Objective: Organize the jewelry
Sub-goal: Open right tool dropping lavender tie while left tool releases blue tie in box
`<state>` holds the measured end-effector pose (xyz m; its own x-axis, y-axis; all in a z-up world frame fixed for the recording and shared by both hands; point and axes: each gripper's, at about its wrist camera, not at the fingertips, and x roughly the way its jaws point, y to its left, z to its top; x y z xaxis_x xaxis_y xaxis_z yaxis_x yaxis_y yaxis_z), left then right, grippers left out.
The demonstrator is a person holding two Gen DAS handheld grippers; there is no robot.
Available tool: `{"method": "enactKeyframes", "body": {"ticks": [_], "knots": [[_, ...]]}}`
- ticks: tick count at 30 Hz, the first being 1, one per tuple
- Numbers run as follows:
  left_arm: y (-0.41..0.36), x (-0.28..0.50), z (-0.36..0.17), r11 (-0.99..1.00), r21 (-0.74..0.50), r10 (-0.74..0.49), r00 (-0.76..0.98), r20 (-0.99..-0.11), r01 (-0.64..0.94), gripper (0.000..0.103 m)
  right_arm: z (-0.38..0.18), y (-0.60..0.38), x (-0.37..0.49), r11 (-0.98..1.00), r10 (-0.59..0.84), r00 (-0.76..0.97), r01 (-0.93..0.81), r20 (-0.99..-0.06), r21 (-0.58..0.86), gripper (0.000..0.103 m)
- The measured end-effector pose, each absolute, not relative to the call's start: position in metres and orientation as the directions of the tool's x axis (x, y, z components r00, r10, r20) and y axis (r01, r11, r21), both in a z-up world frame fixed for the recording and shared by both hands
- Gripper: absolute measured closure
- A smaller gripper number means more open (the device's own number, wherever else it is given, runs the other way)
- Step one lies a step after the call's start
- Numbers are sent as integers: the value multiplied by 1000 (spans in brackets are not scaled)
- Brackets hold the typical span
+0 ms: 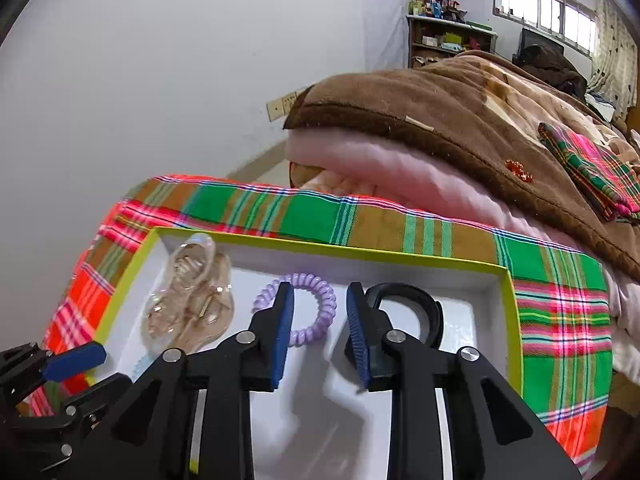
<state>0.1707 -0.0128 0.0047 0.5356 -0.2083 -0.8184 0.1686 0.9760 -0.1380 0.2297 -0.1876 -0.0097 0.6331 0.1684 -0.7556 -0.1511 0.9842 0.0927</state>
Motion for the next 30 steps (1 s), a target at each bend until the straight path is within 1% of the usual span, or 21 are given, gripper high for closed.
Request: {"method": "enactKeyframes", "body": {"ticks": [10, 12, 14, 15, 30], "knots": [[-4, 144, 25, 969, -174, -245, 574, -782, 177, 54, 22, -193, 177, 981, 187, 695, -169, -694, 95, 72], [0, 137, 26, 966, -187, -256, 577, -776, 178, 53, 25, -197, 162, 981, 190, 707, -164, -681, 104, 68], [3, 130, 28, 963, -200, -269, 582, -767, 182, 52, 26, -202, 151, 980, 195, 710, -160, -676, 115, 62], [5, 126, 28, 961, -207, -275, 583, -764, 182, 52, 26, -204, 145, 981, 192, 714, -156, -674, 115, 62], [10, 92, 20, 943, -263, -332, 580, -744, 202, 49, 1, -239, 85, 992, 127, 705, -80, -698, 99, 62]]}}
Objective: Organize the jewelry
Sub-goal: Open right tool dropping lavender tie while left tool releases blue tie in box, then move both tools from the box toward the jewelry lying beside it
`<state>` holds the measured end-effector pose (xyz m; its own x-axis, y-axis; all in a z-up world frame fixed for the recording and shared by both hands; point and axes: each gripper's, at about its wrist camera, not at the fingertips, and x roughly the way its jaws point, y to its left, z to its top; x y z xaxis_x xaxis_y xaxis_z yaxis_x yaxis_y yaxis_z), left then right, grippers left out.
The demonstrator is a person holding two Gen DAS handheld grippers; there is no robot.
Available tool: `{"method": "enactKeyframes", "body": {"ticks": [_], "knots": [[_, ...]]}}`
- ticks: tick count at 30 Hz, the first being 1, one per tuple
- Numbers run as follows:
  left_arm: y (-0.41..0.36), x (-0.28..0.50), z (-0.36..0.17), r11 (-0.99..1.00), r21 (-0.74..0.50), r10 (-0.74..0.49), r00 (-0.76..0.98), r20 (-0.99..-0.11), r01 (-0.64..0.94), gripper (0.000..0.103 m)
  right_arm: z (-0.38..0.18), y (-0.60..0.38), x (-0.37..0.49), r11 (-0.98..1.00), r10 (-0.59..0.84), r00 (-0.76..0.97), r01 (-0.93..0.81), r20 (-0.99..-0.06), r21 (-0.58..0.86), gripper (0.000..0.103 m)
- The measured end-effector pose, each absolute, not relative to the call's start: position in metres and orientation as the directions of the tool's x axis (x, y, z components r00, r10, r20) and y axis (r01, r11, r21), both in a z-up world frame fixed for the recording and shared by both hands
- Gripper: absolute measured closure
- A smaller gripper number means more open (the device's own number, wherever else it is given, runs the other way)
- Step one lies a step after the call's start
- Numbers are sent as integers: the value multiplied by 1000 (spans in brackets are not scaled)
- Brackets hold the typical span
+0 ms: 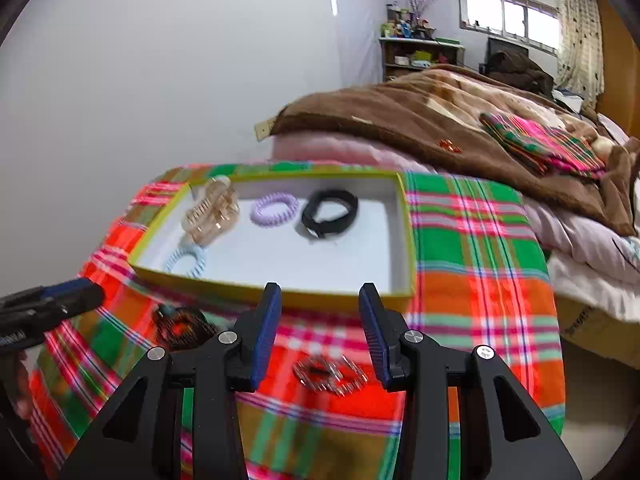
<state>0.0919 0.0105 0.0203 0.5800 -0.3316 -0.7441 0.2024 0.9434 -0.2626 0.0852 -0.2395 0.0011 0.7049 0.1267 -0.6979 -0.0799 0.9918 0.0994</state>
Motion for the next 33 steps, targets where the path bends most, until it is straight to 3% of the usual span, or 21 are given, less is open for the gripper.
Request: {"method": "enactKeyframes", "body": {"ticks": [12, 27, 33], "knots": [[12, 80, 9, 948, -258, -319, 561, -764, 188, 49, -39, -264, 80, 991, 126, 622, -38, -773, 131, 61], [6, 81, 0, 958, -233, -286, 539, -792, 166, 49, -43, -243, 70, 963, 236, 561, -246, -793, 111, 61], [5, 81, -3, 958, -232, -287, 531, -797, 170, 49, -43, -237, 78, 956, 217, 578, -290, -786, 51, 61]]}}
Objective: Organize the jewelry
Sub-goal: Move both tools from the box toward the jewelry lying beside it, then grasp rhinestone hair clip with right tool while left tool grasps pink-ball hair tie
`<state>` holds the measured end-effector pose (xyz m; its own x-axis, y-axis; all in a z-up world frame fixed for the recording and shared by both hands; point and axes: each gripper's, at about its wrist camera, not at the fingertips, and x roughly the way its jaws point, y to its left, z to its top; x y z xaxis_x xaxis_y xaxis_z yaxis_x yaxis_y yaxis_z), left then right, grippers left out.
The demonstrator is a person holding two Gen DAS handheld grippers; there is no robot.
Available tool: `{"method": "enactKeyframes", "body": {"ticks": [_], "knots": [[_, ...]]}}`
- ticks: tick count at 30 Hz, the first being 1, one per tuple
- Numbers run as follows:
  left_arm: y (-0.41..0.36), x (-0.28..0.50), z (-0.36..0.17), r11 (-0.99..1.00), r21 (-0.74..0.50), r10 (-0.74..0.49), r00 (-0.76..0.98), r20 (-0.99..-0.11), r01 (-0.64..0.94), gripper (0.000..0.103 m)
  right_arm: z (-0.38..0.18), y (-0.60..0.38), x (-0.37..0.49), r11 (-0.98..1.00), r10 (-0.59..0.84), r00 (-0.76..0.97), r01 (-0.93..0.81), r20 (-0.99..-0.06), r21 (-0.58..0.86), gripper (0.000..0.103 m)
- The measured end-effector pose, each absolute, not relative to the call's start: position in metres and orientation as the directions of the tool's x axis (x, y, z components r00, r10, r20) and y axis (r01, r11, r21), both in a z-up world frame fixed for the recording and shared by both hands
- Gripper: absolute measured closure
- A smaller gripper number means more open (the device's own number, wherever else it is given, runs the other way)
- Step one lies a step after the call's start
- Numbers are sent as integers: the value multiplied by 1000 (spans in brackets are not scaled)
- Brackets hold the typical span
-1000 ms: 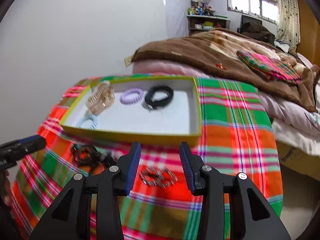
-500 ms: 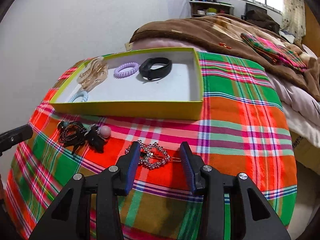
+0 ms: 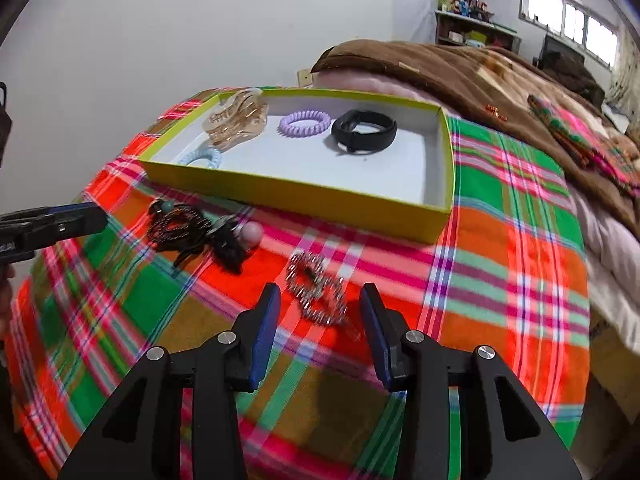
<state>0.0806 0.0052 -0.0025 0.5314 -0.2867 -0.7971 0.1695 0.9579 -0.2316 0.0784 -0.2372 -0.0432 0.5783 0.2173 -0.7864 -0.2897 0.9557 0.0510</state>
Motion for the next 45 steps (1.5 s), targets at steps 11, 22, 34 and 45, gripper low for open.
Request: {"method": "enactKeyframes", "body": {"ticks": [11, 22, 34, 45], "knots": [[4, 84, -7, 962, -219, -271, 518, -811, 160, 49, -47, -227, 79, 950, 185, 588, -311, -788, -8, 64], [-20, 91, -4, 958, -195, -279, 512, -812, 212, 49, -44, -242, 70, 966, 178, 623, -258, -762, 16, 90], [-93, 97, 1, 910, -116, -319, 494, -809, 398, 49, -35, -265, 58, 975, 194, 652, -213, -733, 69, 92], [-125, 105, -13, 896, -46, -277, 475, -835, 442, 49, -25, -279, 46, 974, 218, 681, -200, -700, 109, 93]]}}
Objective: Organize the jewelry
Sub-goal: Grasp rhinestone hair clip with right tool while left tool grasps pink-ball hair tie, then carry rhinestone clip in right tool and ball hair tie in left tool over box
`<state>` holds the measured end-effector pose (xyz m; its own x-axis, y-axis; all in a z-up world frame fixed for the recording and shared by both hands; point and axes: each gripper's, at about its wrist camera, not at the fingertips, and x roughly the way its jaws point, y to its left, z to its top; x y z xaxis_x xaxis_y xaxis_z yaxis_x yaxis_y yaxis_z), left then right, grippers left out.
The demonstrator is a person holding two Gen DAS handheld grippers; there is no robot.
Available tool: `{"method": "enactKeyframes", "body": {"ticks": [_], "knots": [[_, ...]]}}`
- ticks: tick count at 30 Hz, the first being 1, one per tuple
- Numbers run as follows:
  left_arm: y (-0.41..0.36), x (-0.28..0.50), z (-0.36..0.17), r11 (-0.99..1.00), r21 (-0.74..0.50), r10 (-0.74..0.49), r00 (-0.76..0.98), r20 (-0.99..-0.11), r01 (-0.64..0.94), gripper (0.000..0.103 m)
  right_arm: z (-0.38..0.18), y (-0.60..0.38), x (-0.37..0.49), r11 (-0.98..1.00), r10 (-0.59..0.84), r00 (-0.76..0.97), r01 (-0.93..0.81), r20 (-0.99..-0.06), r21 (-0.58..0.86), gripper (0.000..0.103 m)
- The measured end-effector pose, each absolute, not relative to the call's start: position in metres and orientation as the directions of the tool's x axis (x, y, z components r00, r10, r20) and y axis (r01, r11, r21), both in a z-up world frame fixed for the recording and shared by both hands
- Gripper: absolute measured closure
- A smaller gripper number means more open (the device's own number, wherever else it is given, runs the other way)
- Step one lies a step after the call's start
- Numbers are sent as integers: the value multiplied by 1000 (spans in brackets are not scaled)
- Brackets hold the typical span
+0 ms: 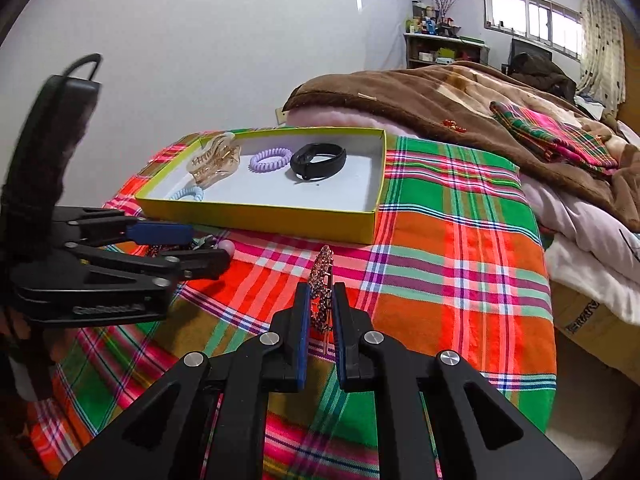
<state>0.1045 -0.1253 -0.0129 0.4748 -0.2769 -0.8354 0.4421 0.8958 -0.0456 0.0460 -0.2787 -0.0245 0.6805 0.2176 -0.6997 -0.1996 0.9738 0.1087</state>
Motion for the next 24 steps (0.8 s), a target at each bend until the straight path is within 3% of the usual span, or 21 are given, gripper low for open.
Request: {"method": "enactKeyframes", "body": {"ticks": [5, 10, 15, 16, 21, 24], "knots": [[-131, 105, -16, 897, -7, -248, 490, -835, 442, 51, -24, -280, 45, 973, 223, 685, -197, -694, 118, 93], [-139, 105, -21, 893, 54, -200, 504, -840, 446, 67, -23, -281, 44, 973, 227, 687, -198, -690, 123, 93], [-139, 103, -20, 893, 67, -192, 514, -836, 444, 70, -23, -281, 43, 972, 230, 686, -200, -690, 125, 93], [-139, 103, -20, 895, 66, -194, 516, -834, 442, 80, -23, -281, 43, 972, 231, 686, -201, -690, 124, 93], [-137, 104, -18, 899, 57, -198, 521, -830, 433, 82, -23, -281, 43, 973, 227, 689, -196, -688, 124, 93], [-136, 103, -15, 901, 49, -206, 526, -825, 430, 90, -24, -280, 42, 974, 222, 689, -191, -689, 123, 93]]}}
